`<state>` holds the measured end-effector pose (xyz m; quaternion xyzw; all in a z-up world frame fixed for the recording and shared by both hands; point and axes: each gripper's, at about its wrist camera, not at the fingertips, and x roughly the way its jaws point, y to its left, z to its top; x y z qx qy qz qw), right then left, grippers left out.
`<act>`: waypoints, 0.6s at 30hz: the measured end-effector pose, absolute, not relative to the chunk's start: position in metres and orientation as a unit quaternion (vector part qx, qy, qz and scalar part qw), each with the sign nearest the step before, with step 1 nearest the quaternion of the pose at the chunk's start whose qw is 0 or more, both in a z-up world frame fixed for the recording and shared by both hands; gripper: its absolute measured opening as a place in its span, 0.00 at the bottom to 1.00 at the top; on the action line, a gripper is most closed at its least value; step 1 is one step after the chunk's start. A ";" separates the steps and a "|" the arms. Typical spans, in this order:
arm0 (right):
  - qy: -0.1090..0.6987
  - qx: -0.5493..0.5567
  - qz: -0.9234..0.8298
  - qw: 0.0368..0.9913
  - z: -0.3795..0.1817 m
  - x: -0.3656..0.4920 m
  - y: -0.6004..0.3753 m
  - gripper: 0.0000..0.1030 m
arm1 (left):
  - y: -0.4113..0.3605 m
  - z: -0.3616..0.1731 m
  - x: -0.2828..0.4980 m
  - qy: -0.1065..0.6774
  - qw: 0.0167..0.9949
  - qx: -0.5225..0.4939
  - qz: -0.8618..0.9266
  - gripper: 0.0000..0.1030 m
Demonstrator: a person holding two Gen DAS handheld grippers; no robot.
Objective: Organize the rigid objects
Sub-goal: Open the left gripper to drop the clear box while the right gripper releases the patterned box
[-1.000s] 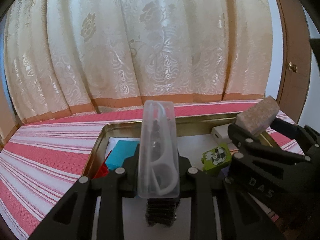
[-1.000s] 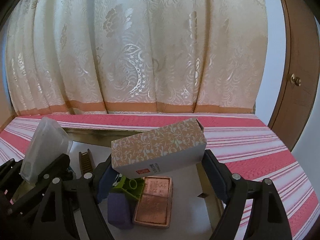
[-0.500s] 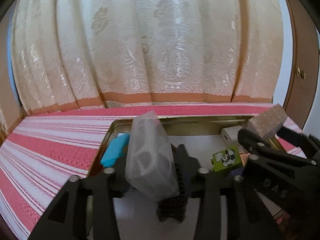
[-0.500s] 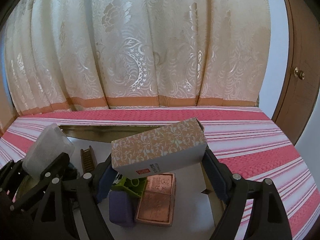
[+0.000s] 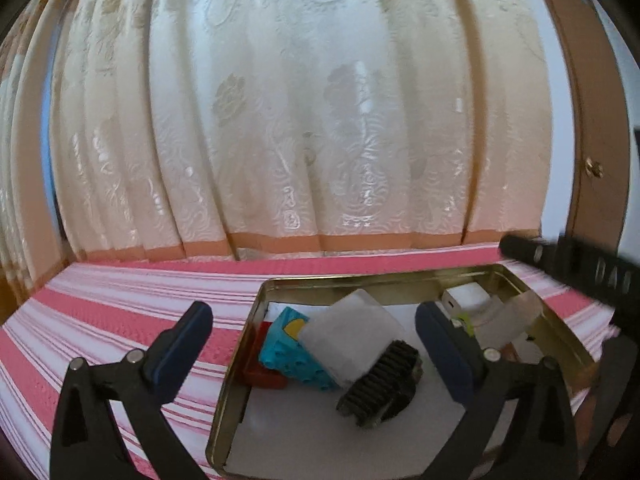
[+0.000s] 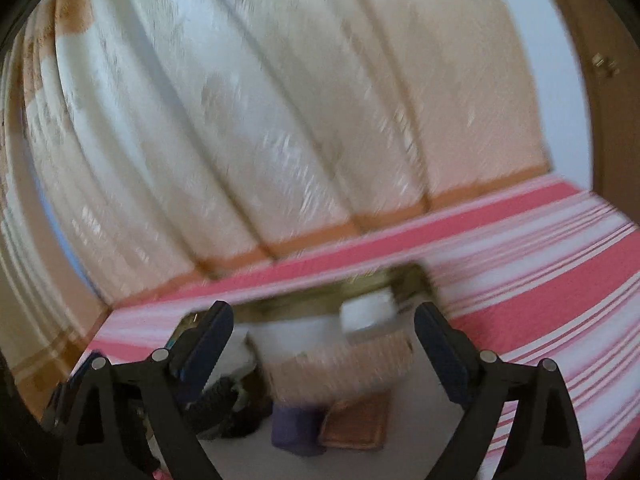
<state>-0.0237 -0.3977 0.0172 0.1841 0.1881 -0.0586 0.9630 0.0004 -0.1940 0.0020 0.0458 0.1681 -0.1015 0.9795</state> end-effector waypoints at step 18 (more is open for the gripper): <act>0.107 0.116 -0.210 0.965 0.022 -0.082 -0.366 0.91 | -0.188 -0.001 -0.010 0.182 0.976 0.045 -0.109 1.00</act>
